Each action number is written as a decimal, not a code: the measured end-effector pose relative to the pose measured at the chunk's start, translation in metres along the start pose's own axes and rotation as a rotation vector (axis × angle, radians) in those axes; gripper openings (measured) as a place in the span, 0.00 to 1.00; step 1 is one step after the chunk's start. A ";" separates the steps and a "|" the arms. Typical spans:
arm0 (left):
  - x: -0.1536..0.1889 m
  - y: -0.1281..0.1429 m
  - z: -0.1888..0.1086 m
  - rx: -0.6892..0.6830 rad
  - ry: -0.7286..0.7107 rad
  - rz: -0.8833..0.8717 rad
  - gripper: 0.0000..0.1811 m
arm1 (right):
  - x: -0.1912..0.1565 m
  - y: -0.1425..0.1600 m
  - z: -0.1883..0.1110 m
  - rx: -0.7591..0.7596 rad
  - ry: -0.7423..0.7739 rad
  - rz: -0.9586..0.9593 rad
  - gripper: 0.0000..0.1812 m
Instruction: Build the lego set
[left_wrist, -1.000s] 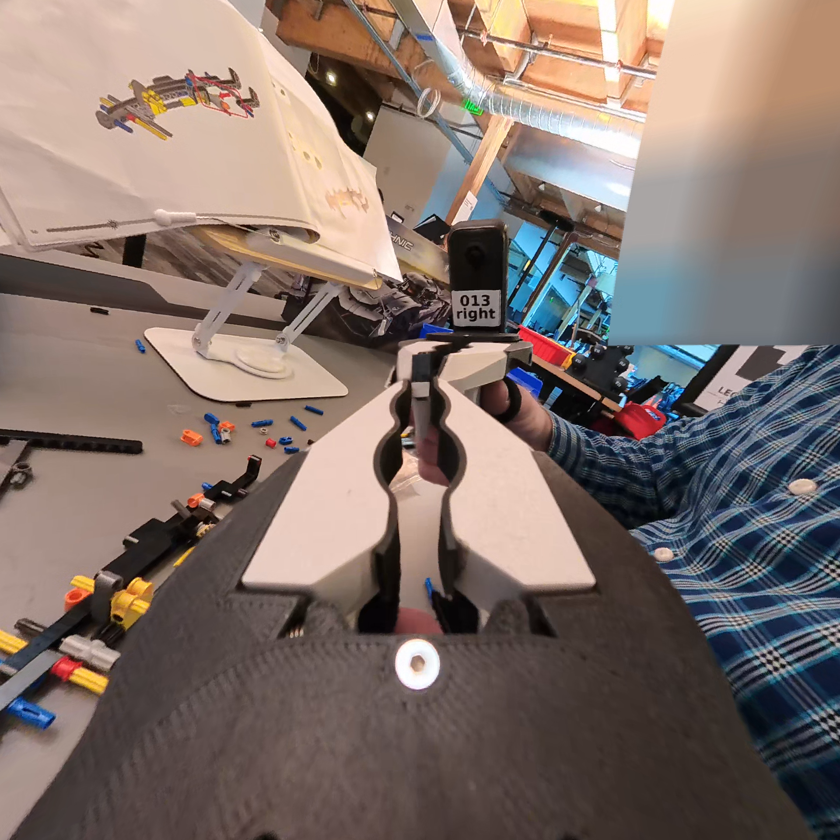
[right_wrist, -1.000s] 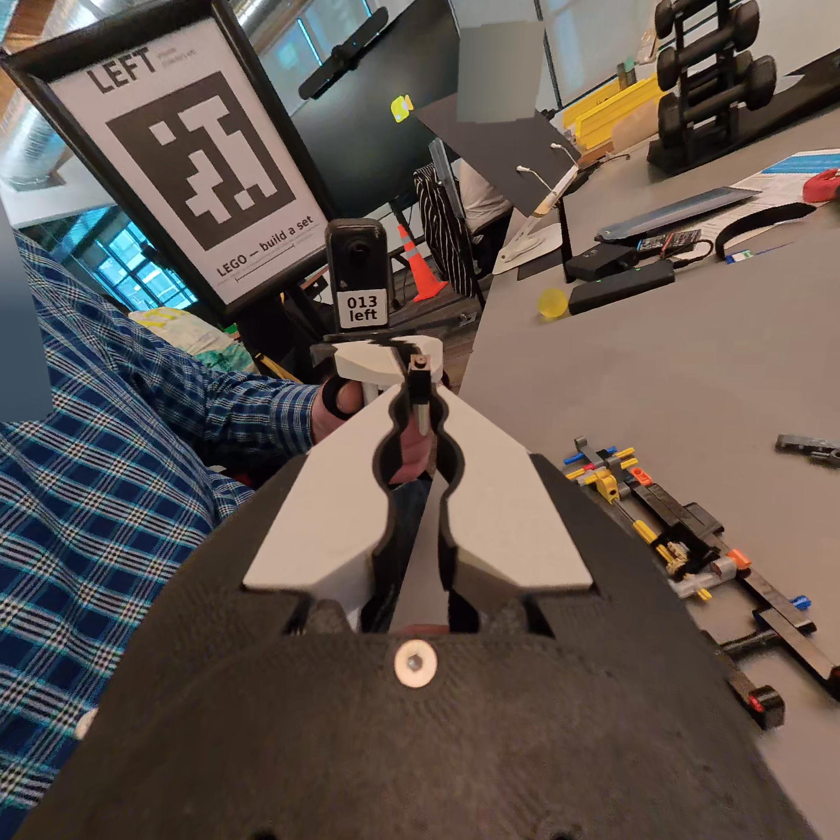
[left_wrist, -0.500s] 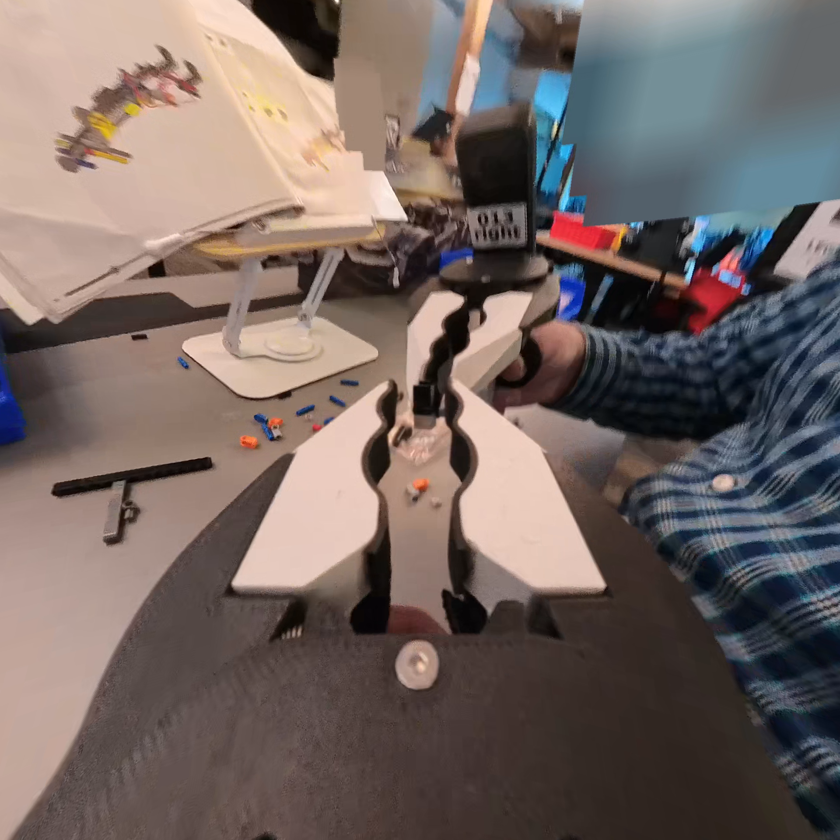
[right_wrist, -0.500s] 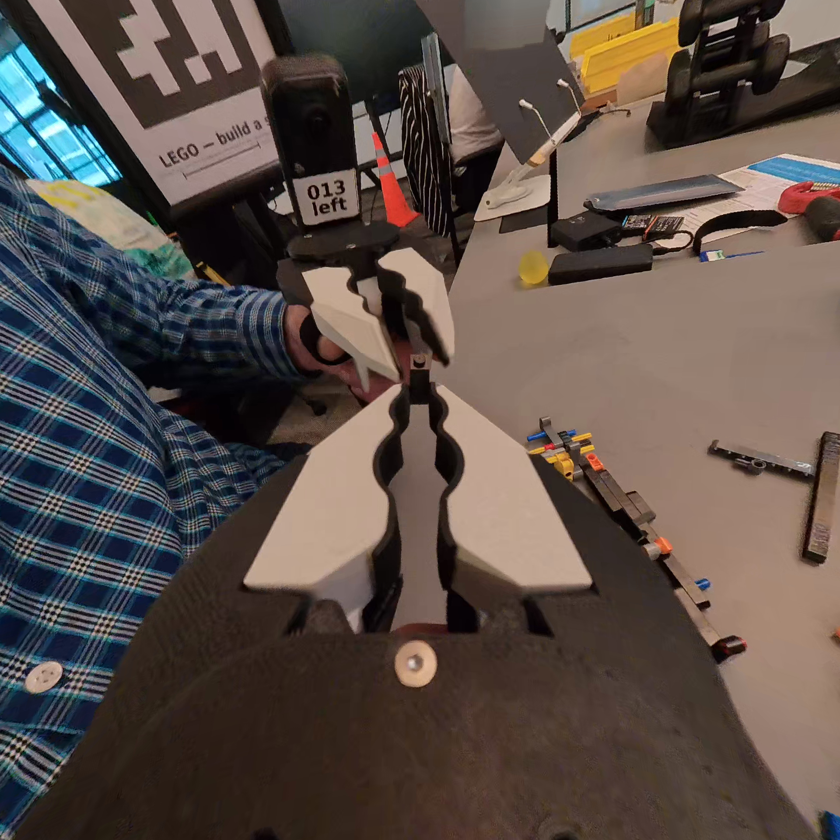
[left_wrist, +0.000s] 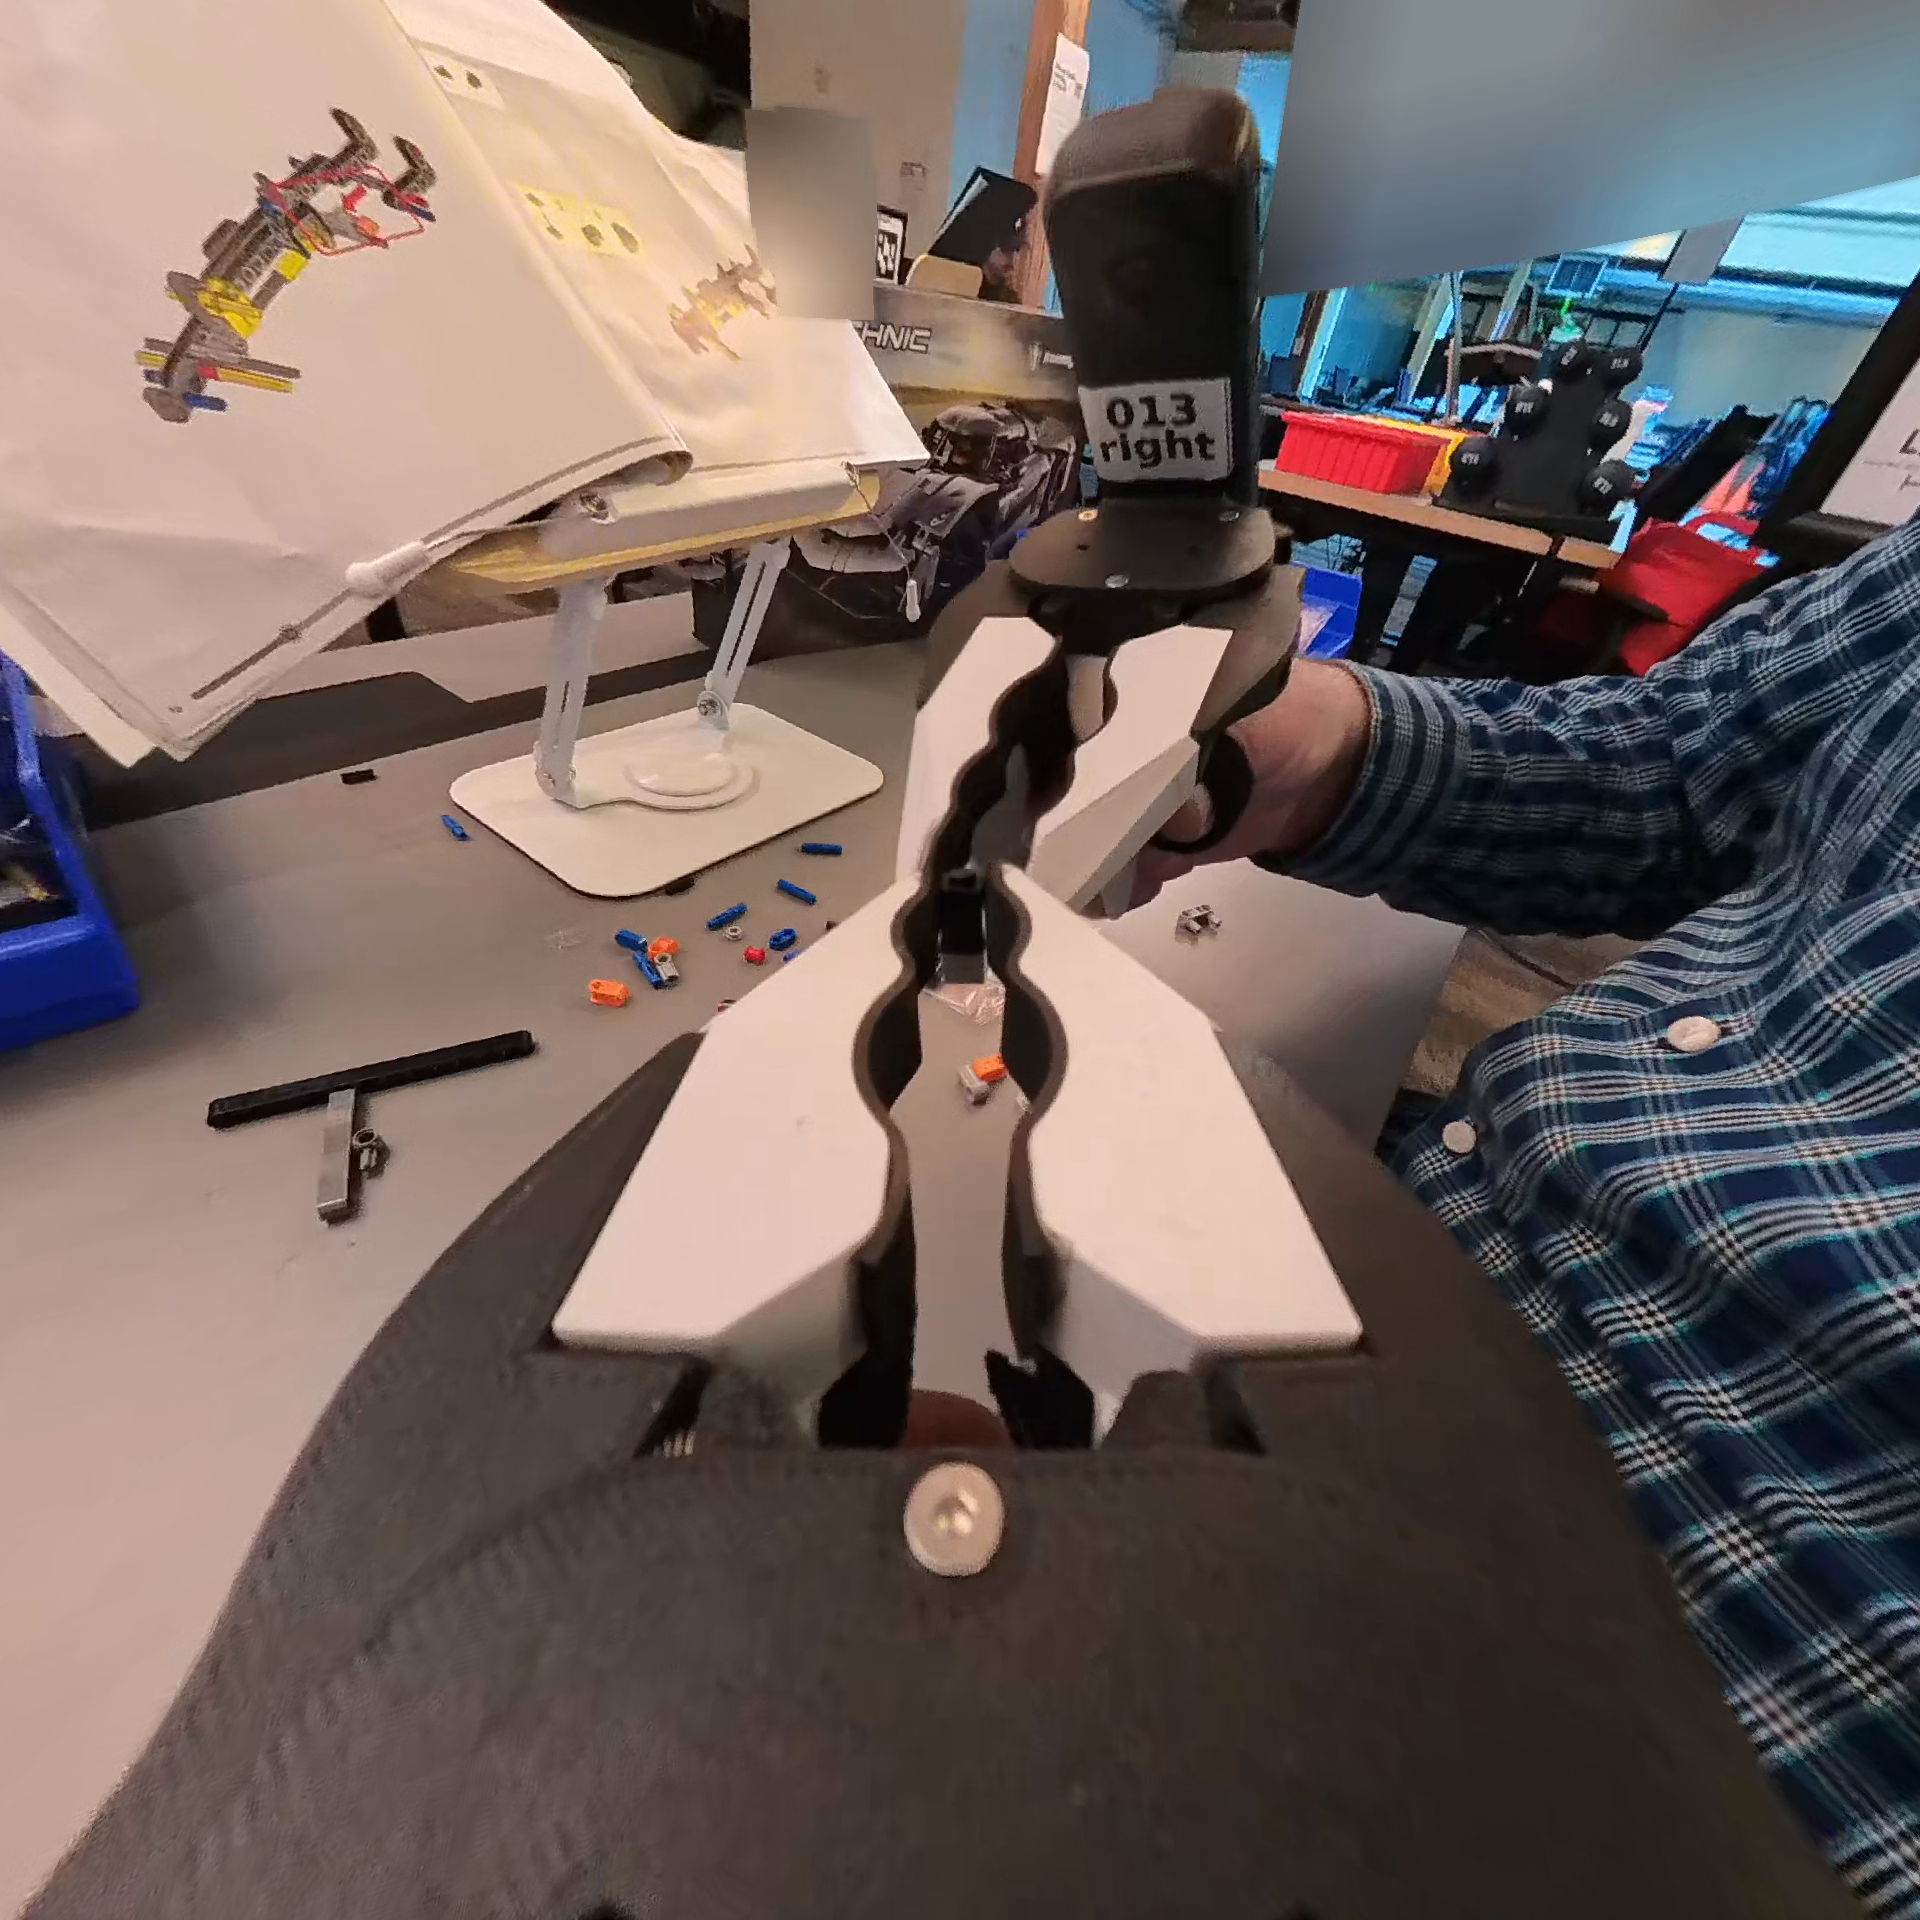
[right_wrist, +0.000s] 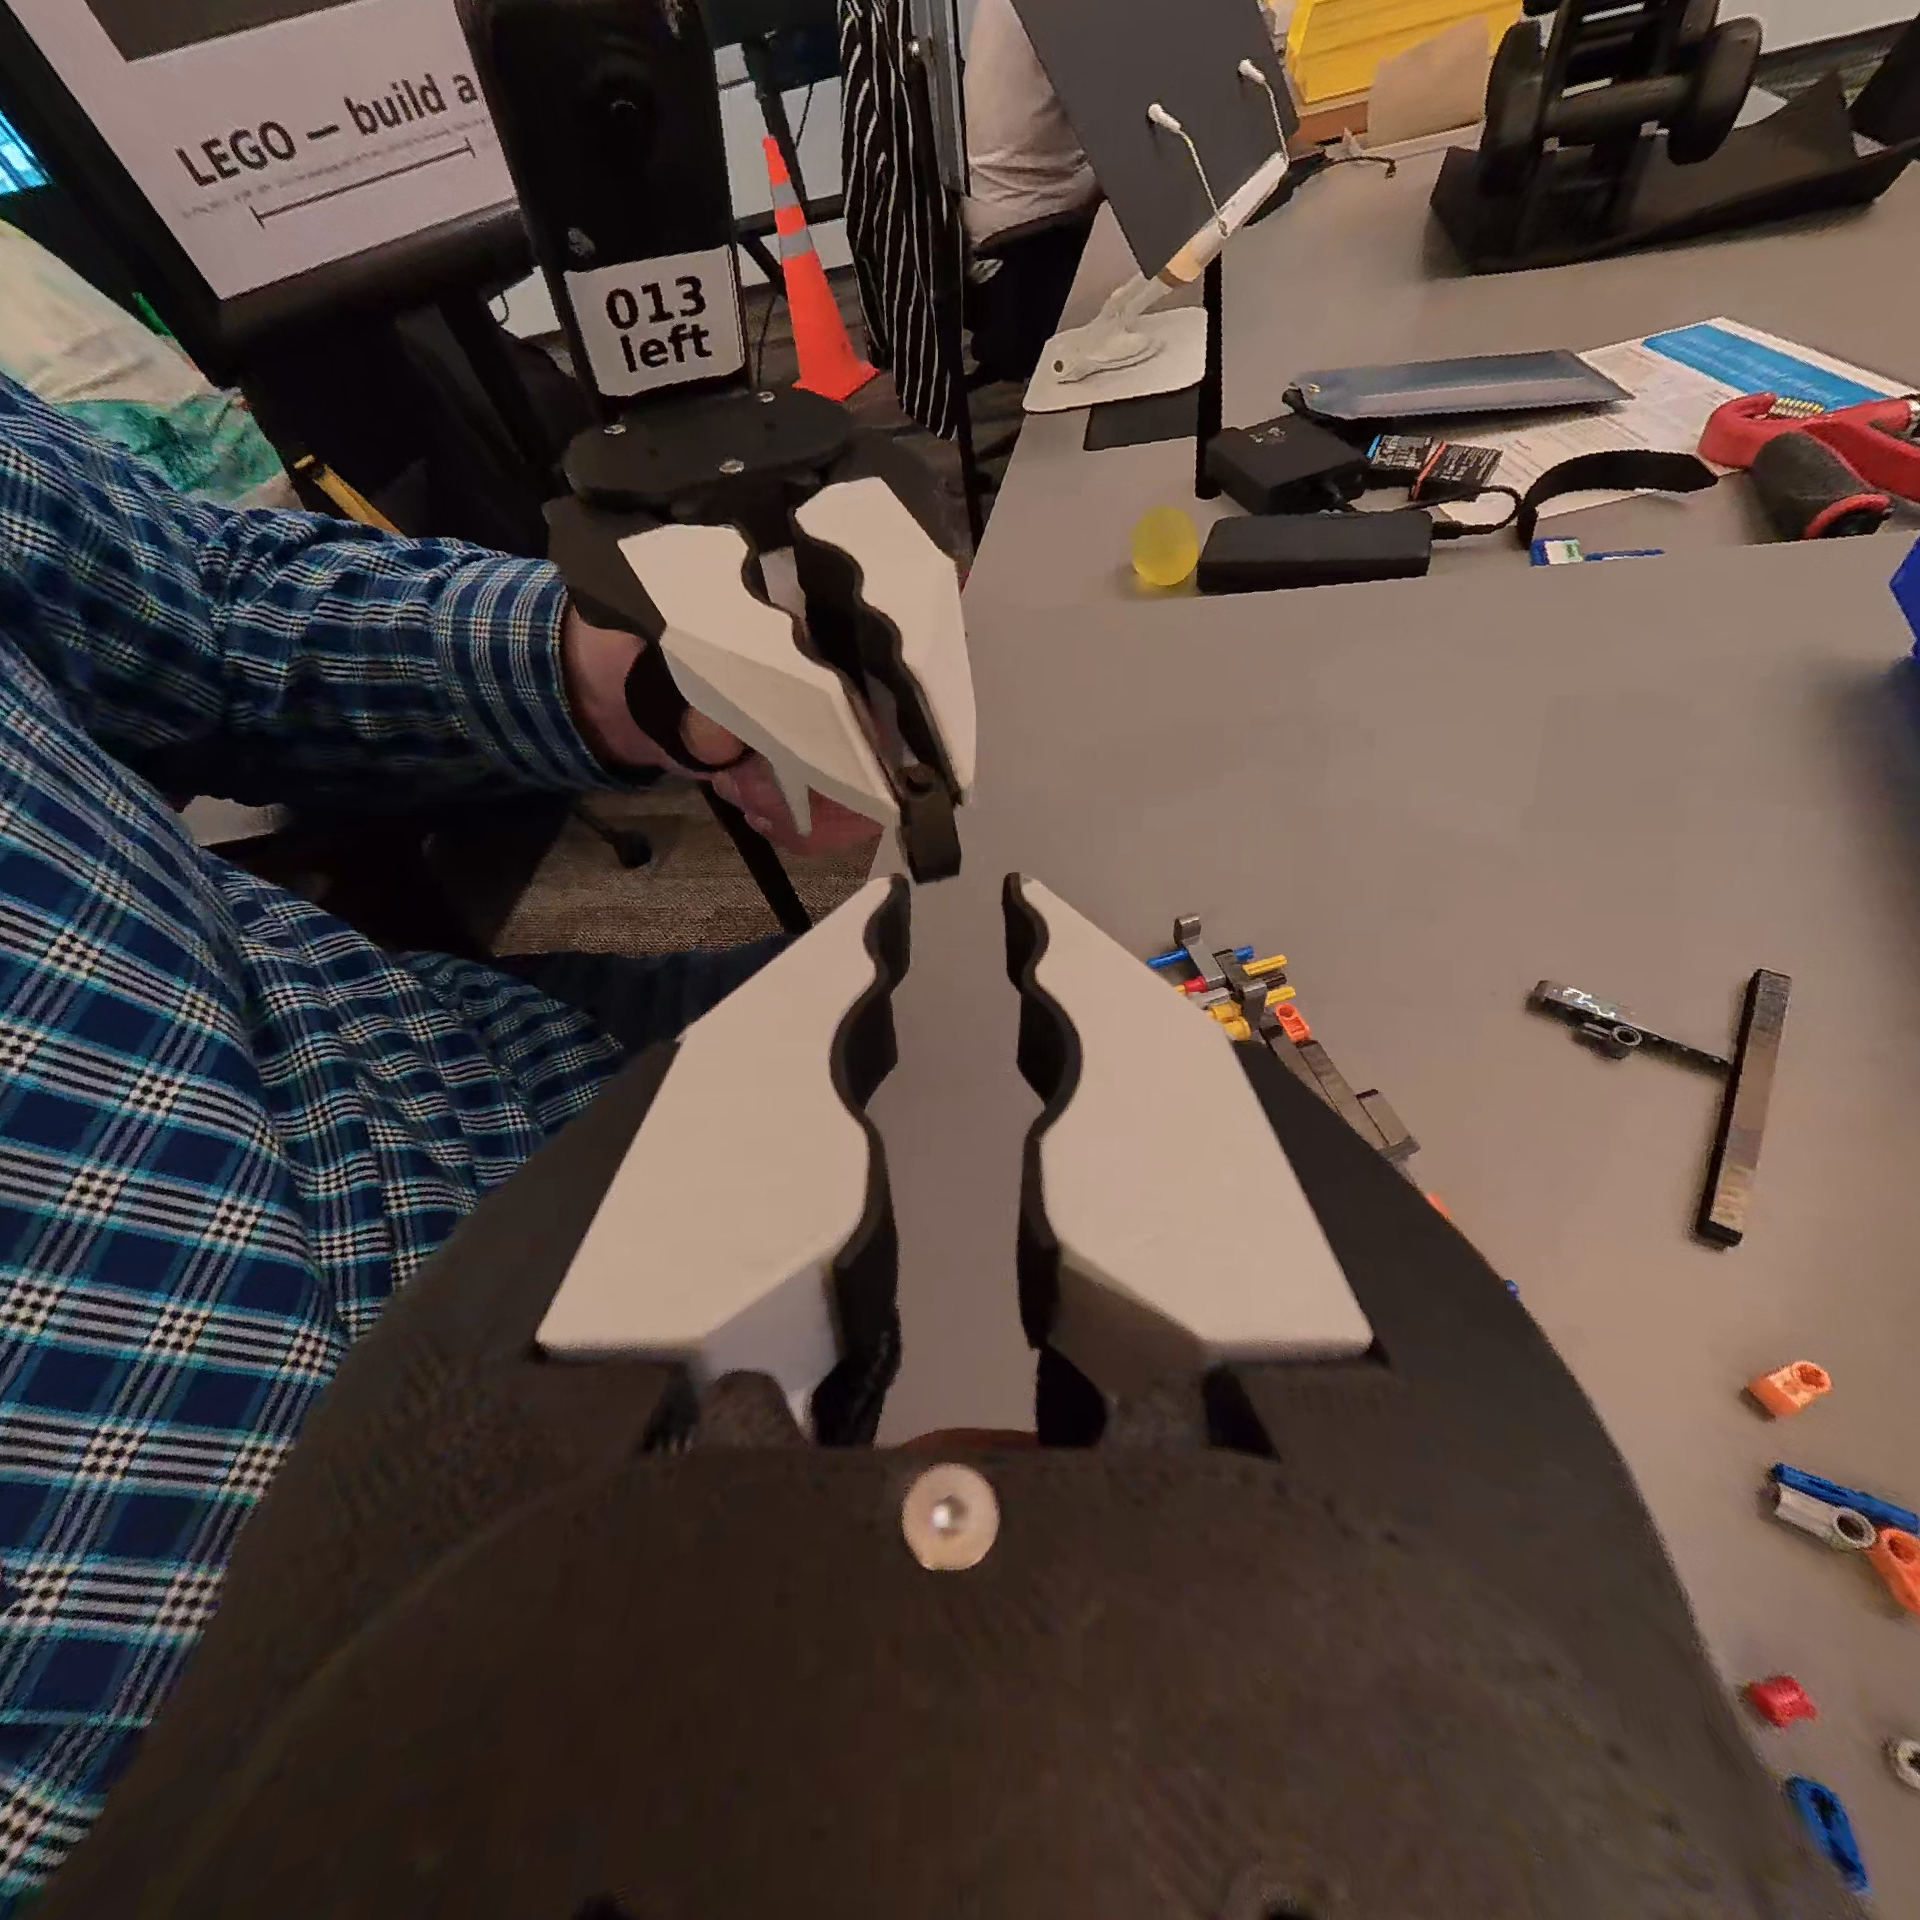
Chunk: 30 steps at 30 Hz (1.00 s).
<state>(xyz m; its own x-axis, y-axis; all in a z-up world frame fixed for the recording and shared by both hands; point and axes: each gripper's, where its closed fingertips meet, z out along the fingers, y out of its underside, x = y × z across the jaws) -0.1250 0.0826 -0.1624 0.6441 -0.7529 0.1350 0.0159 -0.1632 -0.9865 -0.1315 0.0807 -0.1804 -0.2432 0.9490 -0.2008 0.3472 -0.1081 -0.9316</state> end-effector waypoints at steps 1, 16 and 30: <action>-0.002 -0.001 -0.003 0.008 -0.008 -0.002 0.03 | 0.001 0.001 0.001 -0.004 0.007 0.001 0.09; -0.049 0.071 -0.045 -0.208 -0.107 0.045 0.03 | 0.038 0.055 0.016 -0.236 0.139 -0.078 0.20; -0.091 0.123 -0.053 -0.348 -0.128 0.047 0.03 | 0.076 0.066 0.069 -0.401 0.127 -0.148 0.30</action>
<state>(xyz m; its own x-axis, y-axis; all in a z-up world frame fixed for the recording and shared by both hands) -0.2222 0.0970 -0.2914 0.7287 -0.6825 0.0564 -0.2623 -0.3542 -0.8976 -0.1896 0.1253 -0.2785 -0.2122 0.9772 -0.0120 0.6469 0.1312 -0.7512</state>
